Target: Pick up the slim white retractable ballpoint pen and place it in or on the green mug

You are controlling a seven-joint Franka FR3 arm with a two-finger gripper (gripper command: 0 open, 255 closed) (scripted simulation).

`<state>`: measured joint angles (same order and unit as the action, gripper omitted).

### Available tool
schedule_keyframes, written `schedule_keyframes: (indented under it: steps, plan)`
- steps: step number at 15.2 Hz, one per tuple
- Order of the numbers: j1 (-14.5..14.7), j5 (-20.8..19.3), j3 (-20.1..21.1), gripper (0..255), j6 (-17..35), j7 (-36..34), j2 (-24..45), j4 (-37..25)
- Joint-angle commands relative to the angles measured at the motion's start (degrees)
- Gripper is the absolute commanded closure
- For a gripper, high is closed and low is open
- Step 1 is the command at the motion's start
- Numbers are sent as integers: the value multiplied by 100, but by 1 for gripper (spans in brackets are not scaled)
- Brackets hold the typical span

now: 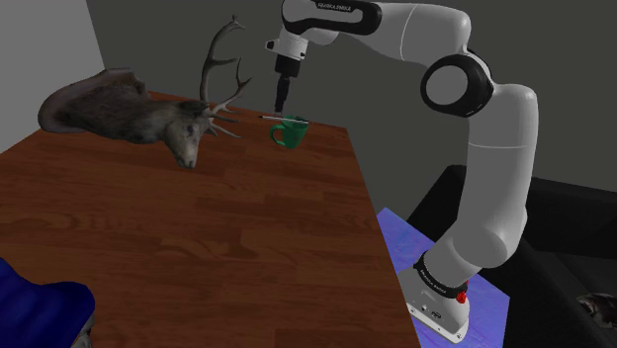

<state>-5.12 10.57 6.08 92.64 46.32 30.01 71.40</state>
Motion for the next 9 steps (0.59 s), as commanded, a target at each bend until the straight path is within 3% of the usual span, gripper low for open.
schedule_keyframes:
  steps: [1, 2, 9]
  plan:
    - [-29, -13, -7, 0, -396, -31, 109, -497]
    - [-41, -20, -10, 0, -586, -49, 182, -759]
    - [-41, -20, -10, 0, -586, -49, 182, -759]
